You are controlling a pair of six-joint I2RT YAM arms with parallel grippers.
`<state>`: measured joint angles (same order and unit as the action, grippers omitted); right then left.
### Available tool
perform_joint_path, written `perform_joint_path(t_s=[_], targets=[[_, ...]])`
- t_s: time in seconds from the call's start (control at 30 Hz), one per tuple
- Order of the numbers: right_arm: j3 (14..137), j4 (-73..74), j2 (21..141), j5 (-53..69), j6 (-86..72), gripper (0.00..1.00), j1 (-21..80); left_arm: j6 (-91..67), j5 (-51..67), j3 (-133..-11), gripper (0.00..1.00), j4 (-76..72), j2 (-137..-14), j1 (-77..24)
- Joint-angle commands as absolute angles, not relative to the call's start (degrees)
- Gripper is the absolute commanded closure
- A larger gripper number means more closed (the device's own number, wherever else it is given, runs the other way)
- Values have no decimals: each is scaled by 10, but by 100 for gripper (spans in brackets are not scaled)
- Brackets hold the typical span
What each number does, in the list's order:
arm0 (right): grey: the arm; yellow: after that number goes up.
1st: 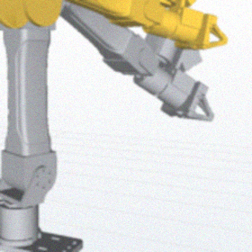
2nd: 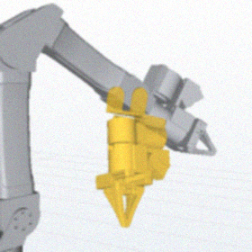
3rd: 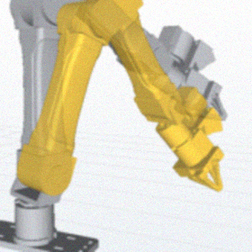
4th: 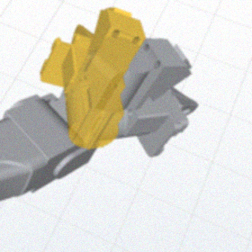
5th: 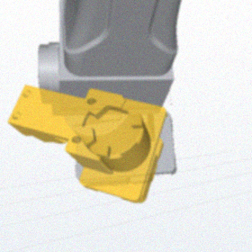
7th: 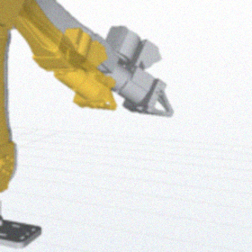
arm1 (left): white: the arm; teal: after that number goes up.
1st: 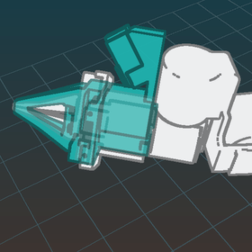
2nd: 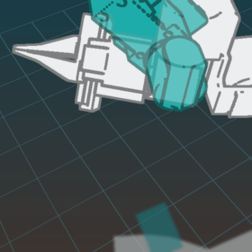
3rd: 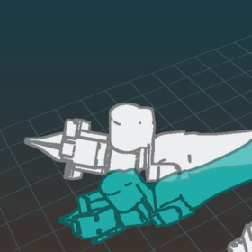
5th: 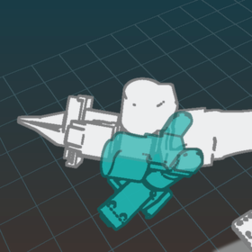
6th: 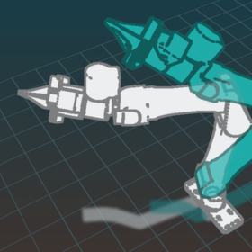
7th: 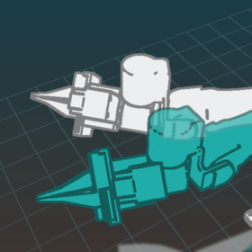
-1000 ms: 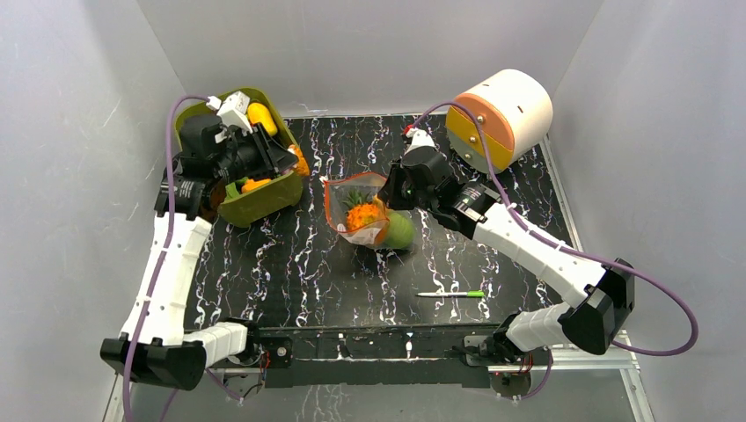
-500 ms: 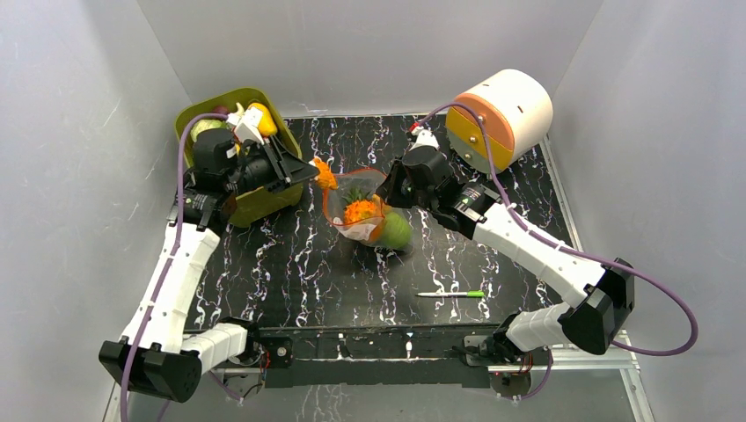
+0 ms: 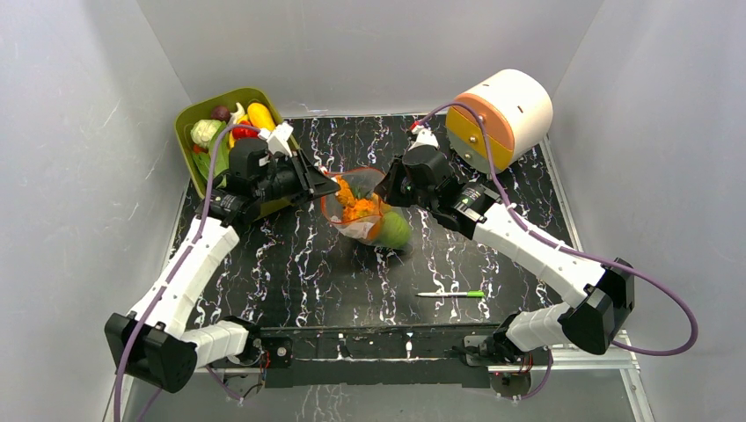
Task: Place the food in the zip-top bag and seal the zipper
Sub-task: Place the fake vegetable in the zipper food storage bag.
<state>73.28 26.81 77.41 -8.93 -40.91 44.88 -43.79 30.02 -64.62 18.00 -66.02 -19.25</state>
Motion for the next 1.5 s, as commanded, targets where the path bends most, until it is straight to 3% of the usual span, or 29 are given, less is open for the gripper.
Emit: perform_joint_path(t_s=[0.0,0.7,0.87,1.03,1.13,1.47], targets=[[743,204,754,-85,-418,100,446,-443,263,-634,90,151,-660,-205],[718,184,738,-55,-430,100,447,-530,182,-551,90,6,-684,-229],[715,181,736,-56,-431,100,447,-530,172,-547,78,4,-697,-240],[710,185,733,-55,-430,100,447,-508,154,-566,51,34,-687,-242],[713,190,733,-55,-424,100,447,-490,144,-589,42,65,-681,-242],[722,201,729,-61,-408,100,447,-410,93,-651,34,143,-661,-242]])
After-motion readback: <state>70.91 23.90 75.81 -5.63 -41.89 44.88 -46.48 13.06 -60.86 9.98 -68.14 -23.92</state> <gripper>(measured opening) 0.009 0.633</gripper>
